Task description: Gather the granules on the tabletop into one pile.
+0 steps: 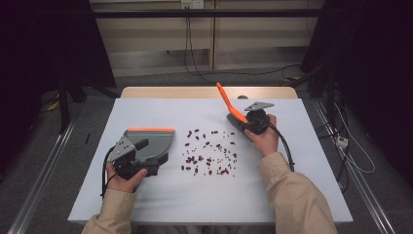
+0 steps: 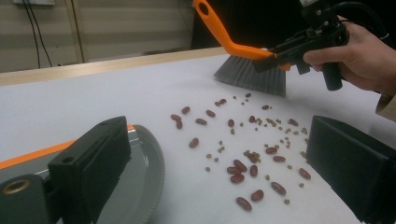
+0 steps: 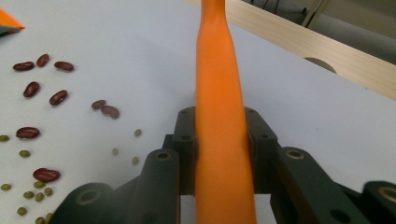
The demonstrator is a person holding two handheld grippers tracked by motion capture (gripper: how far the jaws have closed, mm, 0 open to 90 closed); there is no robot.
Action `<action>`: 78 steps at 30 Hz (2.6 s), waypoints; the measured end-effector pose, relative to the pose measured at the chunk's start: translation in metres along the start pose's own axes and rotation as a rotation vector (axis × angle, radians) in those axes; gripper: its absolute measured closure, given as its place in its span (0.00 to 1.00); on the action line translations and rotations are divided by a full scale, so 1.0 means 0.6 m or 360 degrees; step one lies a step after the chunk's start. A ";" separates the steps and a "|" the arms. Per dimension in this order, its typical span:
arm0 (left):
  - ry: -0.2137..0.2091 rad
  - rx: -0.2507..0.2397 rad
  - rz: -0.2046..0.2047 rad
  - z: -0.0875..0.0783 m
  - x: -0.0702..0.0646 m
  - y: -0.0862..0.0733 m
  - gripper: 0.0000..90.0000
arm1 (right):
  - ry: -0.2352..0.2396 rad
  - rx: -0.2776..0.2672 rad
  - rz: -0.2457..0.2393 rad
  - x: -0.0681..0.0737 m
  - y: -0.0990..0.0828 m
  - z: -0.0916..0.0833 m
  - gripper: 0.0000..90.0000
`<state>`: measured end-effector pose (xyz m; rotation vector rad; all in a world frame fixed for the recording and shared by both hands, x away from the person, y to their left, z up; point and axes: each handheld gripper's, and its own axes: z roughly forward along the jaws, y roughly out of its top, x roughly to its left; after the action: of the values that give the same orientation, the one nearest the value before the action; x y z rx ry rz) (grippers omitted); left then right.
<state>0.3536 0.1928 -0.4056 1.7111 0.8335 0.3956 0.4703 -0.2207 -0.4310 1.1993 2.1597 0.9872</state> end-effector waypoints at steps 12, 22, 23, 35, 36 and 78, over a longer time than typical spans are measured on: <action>0.0012 -0.0004 0.0007 -0.001 -0.001 0.000 0.07 | 0.0139 0.0070 -0.0207 0.034 -0.004 -0.014 0.78; 0.0014 -0.0005 0.0001 -0.001 0.000 0.000 0.07 | 0.0219 0.0076 -0.0286 0.053 -0.015 -0.032 0.78; 0.0012 -0.0004 0.0001 -0.001 0.000 0.000 0.07 | 0.0220 0.0076 -0.0297 0.056 -0.016 -0.034 0.78; 0.0010 0.0000 0.0005 -0.002 -0.001 0.000 0.07 | 0.0317 0.0088 -0.0414 0.082 -0.034 -0.062 0.78; 0.0009 0.0000 0.0005 -0.002 -0.001 0.000 0.07 | 0.0324 0.0090 -0.0428 0.083 -0.035 -0.064 0.78; 0.0024 -0.0002 -0.0015 -0.004 0.003 -0.001 0.07 | 0.0465 -0.0005 -0.0525 0.068 0.015 0.009 0.78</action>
<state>0.3530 0.1960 -0.4060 1.7040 0.8519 0.4032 0.4583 -0.1805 -0.4301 0.6949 2.4754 1.0675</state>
